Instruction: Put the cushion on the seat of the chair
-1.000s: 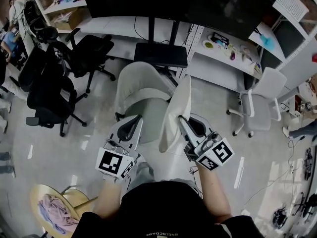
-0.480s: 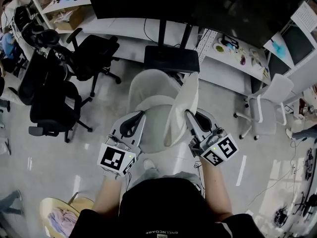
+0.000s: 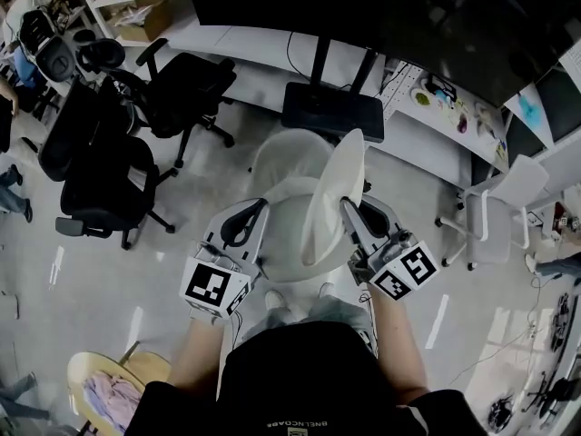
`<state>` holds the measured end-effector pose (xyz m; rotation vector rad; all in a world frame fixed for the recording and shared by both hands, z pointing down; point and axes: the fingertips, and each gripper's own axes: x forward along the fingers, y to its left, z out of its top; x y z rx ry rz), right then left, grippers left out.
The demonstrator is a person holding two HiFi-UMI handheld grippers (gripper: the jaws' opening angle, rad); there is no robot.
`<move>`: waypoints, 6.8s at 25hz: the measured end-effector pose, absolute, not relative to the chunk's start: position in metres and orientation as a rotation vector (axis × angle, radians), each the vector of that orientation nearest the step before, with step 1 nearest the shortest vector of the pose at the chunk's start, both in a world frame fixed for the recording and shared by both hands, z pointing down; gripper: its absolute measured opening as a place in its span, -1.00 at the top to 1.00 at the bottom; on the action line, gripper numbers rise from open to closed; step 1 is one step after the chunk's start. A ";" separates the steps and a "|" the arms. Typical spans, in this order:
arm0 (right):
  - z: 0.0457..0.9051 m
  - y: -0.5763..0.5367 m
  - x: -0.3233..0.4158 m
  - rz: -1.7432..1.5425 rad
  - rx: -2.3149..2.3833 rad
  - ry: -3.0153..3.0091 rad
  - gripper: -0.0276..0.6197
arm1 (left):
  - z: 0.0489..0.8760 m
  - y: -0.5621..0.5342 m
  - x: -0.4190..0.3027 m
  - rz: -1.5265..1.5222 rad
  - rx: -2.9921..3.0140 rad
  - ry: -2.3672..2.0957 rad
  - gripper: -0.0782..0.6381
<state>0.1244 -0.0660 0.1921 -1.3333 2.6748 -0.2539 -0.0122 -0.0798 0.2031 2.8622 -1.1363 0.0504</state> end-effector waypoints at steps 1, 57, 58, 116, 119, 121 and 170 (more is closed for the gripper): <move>0.194 -0.069 0.124 -0.263 -1.317 2.690 0.78 | 0.204 -0.081 -0.012 0.054 2.852 -1.151 0.75; 0.482 -0.092 0.232 -1.053 -1.103 3.087 0.77 | 0.379 -0.047 0.049 0.390 2.374 -1.363 0.75; 0.490 -0.091 0.234 -1.073 -1.120 3.096 0.77 | 0.382 -0.046 0.048 0.394 2.370 -1.360 0.75; 0.618 -0.123 0.069 -1.408 -0.996 3.228 0.77 | 0.440 0.024 -0.071 0.276 1.970 -1.629 0.75; 0.640 -0.120 0.051 -1.435 -0.970 3.254 0.77 | 0.450 0.032 -0.077 0.267 1.931 -1.651 0.75; 0.655 -0.116 0.040 -1.460 -0.953 3.263 0.77 | 0.456 0.038 -0.083 0.263 1.909 -1.667 0.75; 0.835 -0.092 -0.053 -1.750 -0.901 3.349 0.25 | 0.529 0.117 -0.149 0.312 1.667 -1.724 0.75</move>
